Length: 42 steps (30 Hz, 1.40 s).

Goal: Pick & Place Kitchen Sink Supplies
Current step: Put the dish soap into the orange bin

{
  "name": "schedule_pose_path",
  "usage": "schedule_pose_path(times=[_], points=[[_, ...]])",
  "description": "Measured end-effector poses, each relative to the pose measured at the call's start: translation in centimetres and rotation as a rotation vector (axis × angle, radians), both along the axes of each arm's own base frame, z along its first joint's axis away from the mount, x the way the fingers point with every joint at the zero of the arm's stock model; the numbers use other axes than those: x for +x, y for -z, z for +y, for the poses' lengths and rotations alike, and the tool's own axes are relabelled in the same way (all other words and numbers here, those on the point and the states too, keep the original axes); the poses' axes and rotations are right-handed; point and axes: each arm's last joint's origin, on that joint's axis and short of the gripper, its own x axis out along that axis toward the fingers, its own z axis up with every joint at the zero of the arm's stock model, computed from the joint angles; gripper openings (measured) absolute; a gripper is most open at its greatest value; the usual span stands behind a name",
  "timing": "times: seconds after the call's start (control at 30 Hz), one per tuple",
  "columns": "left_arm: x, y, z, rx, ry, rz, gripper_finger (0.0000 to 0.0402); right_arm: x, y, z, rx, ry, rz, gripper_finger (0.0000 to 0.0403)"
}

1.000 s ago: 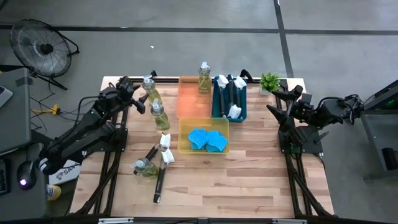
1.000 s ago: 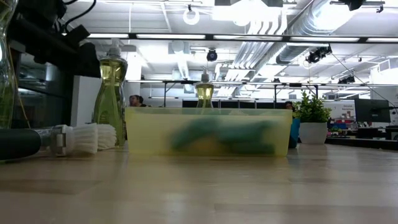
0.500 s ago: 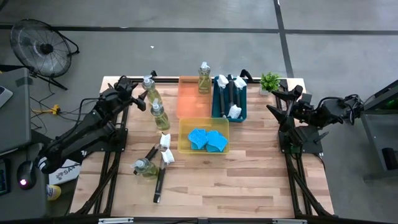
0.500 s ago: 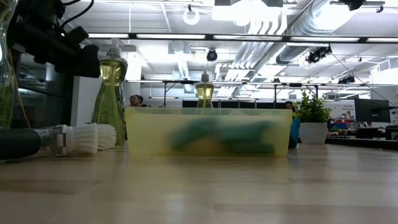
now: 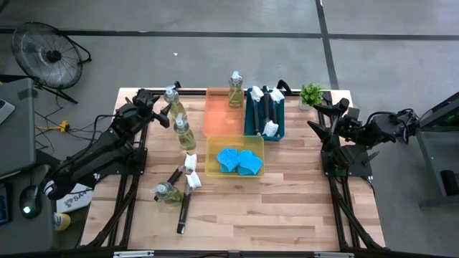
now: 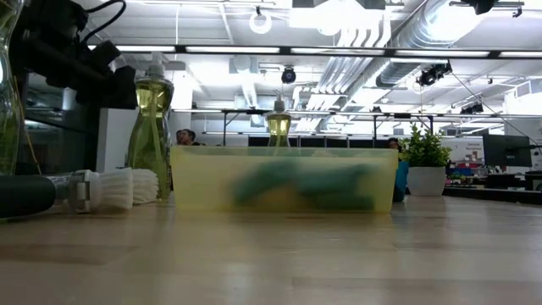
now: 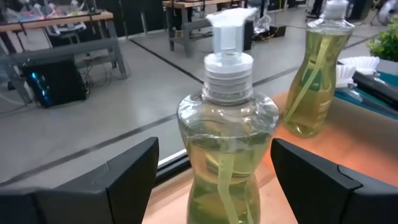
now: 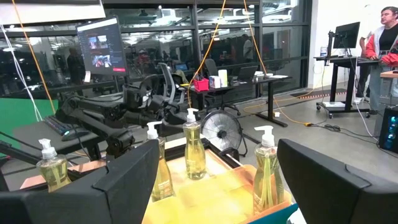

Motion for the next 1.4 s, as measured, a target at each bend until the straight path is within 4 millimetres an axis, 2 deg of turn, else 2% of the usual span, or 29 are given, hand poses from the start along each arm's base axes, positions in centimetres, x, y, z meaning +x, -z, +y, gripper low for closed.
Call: schedule_pose_path(times=[0.9,1.2,1.4], points=[[2.6,0.8,2.7,0.013,-0.003,0.026,0.0304,0.0,0.0,0.0,0.000,0.000,0.000,0.0321],[2.5,0.8,2.8,0.029,-0.045,0.047,0.0258,0.0,0.0,0.0,0.000,0.000,0.000,0.0321],[2.6,0.8,2.8,0.029,-0.043,0.047,0.0250,0.0,0.0,0.0,0.000,0.000,0.000,0.0321]])
